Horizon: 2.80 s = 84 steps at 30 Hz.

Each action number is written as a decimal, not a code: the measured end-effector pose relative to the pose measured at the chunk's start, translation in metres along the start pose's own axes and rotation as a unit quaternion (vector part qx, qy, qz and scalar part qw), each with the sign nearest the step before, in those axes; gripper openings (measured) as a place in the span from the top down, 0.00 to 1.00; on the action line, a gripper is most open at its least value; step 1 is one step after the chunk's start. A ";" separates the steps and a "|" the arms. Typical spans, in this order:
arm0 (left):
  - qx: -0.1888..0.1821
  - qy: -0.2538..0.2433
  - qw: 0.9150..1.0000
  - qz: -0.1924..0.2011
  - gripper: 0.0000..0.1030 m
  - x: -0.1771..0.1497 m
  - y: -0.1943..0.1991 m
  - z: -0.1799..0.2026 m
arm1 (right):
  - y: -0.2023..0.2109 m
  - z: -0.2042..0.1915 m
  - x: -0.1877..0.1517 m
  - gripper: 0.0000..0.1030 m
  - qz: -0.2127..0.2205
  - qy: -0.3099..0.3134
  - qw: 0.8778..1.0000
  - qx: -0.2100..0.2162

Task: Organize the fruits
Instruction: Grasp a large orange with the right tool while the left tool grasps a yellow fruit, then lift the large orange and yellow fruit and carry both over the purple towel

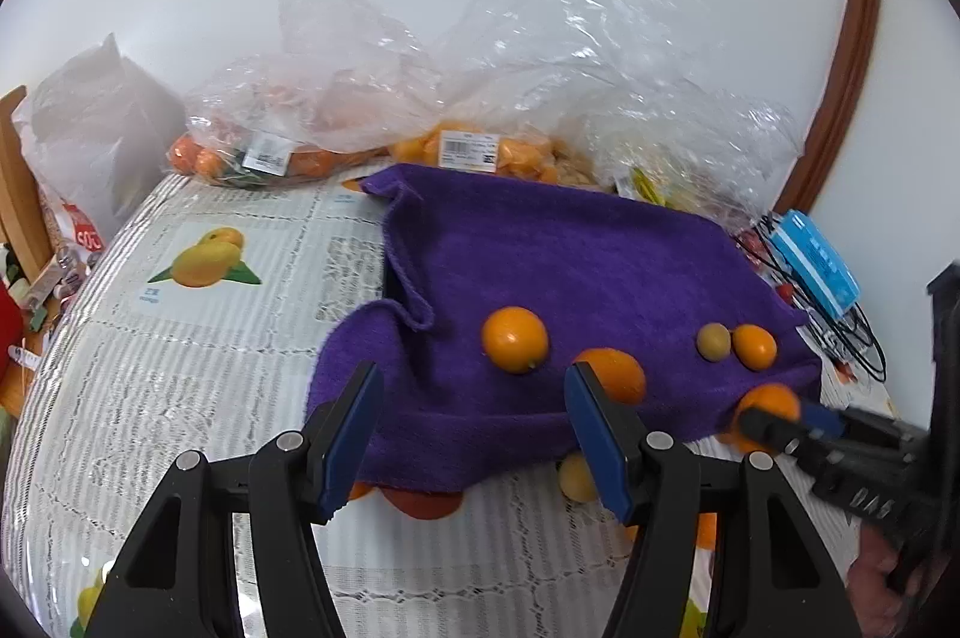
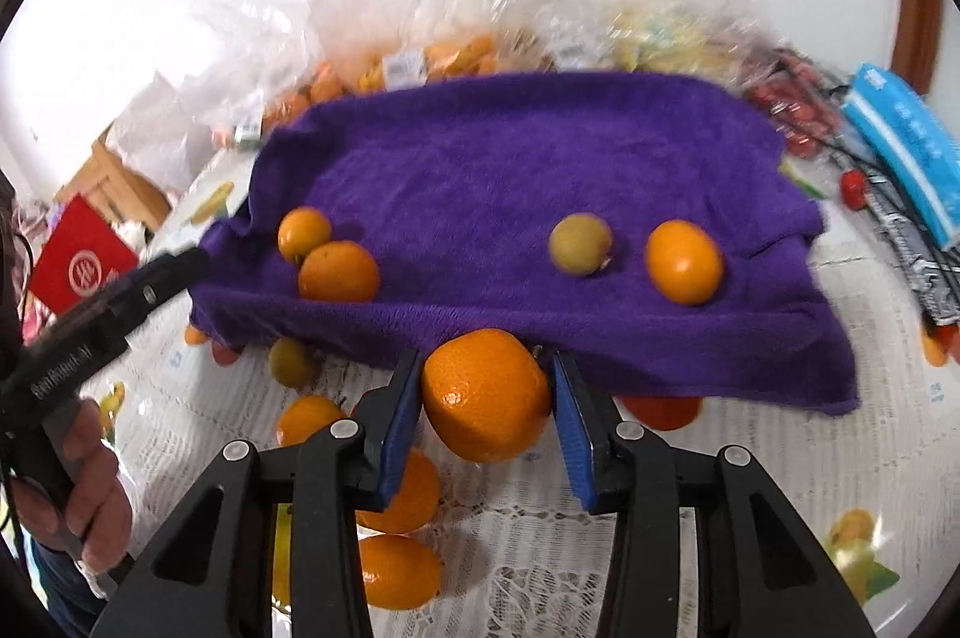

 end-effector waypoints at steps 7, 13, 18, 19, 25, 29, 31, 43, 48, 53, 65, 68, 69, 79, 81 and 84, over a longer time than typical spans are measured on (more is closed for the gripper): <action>-0.009 -0.035 0.999 -0.015 0.41 -0.012 -0.006 0.018 | 0.031 0.021 0.000 0.59 0.037 -0.010 0.999 -0.025; -0.031 -0.068 0.997 -0.016 0.45 -0.021 -0.002 0.034 | 0.041 0.040 -0.018 0.59 0.038 0.013 0.997 -0.064; -0.040 -0.098 0.994 -0.017 0.49 -0.030 0.000 0.046 | 0.039 0.051 -0.034 0.59 0.029 0.019 0.997 -0.072; -0.037 -0.104 0.994 -0.023 0.53 -0.033 -0.002 0.048 | 0.037 0.053 -0.035 0.59 0.028 0.019 0.997 -0.074; -0.033 -0.107 0.992 -0.059 0.66 -0.043 -0.017 0.046 | 0.028 0.062 -0.044 0.59 0.020 0.007 0.997 -0.068; -0.050 -0.090 0.991 -0.085 0.66 -0.047 -0.027 0.044 | 0.028 0.062 -0.044 0.58 0.025 0.008 0.998 -0.065; -0.060 -0.088 0.990 -0.096 0.68 -0.050 -0.029 0.046 | 0.027 0.061 -0.044 0.58 0.025 0.015 0.997 -0.068; -0.039 -0.106 0.989 -0.097 0.76 -0.051 -0.038 0.052 | 0.019 0.066 -0.051 0.58 0.011 0.025 0.997 -0.072; -0.045 -0.088 0.991 -0.094 0.76 -0.046 -0.037 0.047 | 0.020 0.066 -0.051 0.59 0.014 0.023 0.997 -0.070; -0.054 -0.080 0.992 -0.085 0.76 -0.043 -0.028 0.045 | 0.026 0.067 -0.051 0.59 0.021 0.018 0.996 -0.082; -0.046 -0.057 0.996 -0.045 0.76 -0.027 0.004 0.037 | 0.071 0.063 -0.022 0.59 0.065 0.018 0.993 -0.096; -0.037 -0.047 0.998 -0.030 0.76 -0.018 0.016 0.032 | 0.079 0.060 -0.011 0.59 0.077 0.013 0.992 -0.100; -0.034 -0.045 0.998 -0.027 0.76 -0.016 0.019 0.032 | 0.082 0.060 -0.007 0.59 0.080 0.011 0.991 -0.102; -0.007 -0.008 1.000 -0.006 0.76 0.007 0.046 0.020 | 0.112 0.055 0.017 0.59 0.119 -0.009 0.987 -0.108; -0.007 -0.003 1.000 -0.006 0.76 0.007 0.047 0.018 | 0.117 0.053 0.021 0.59 0.125 -0.011 0.986 -0.106; -0.005 0.002 1.000 -0.002 0.76 0.010 0.048 0.018 | 0.122 0.051 0.026 0.59 0.132 -0.011 0.986 -0.104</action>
Point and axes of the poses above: each gripper's, at about its wrist camera, not at the fingertips, and y roughly against the way its jaws point, z to its right, x to its top, the point moved 7 cm from there along -y, roughly the way its jaws point, and after that the axes turned 3 degrees about y, right-handed, at the moved point
